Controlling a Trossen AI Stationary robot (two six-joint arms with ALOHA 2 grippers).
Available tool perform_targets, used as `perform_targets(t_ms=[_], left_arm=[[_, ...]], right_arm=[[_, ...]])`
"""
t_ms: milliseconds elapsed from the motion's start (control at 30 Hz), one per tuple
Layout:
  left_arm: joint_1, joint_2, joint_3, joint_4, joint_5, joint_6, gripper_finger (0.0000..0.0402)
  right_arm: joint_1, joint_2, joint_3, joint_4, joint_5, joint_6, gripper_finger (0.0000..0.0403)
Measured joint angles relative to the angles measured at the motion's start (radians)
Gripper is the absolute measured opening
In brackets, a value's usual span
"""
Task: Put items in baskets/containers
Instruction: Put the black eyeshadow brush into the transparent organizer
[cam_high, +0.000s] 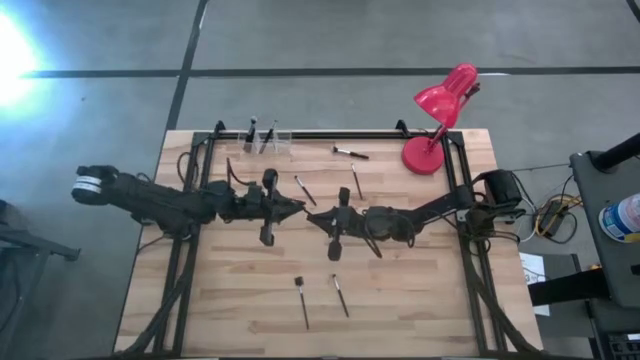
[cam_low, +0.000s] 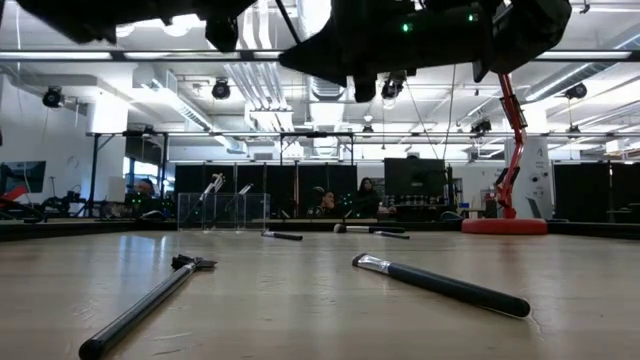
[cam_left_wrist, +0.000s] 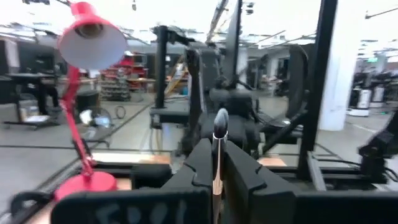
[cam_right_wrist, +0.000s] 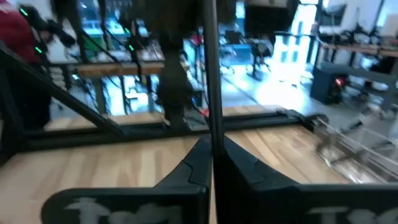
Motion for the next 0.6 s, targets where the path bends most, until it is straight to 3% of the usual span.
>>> perform_targets(t_ms=[267, 367, 467, 600], left_arm=[[0.004, -0.063, 0.137, -0.259, -0.184, 0.09, 0.0012], [0.016, -0.085, 0.195, -0.39, -0.336, 0.135, 0.0012], [0.062, -0.094, 0.24, -0.538, -0.441, 0.145, 0.0012], [0.2, -0.101, 0.261, -0.614, -0.468, 0.14, 0.0012]], right_arm=[[0.001, 0.003, -0.003, -0.095, 0.132, 0.007, 0.0095], [0.002, 0.003, -0.003, -0.182, 0.174, 0.008, 0.0115], [0.0, 0.003, -0.004, -0.261, 0.181, 0.045, 0.0113], [0.002, 0.003, -0.01, -0.334, 0.18, 0.076, 0.0079]])
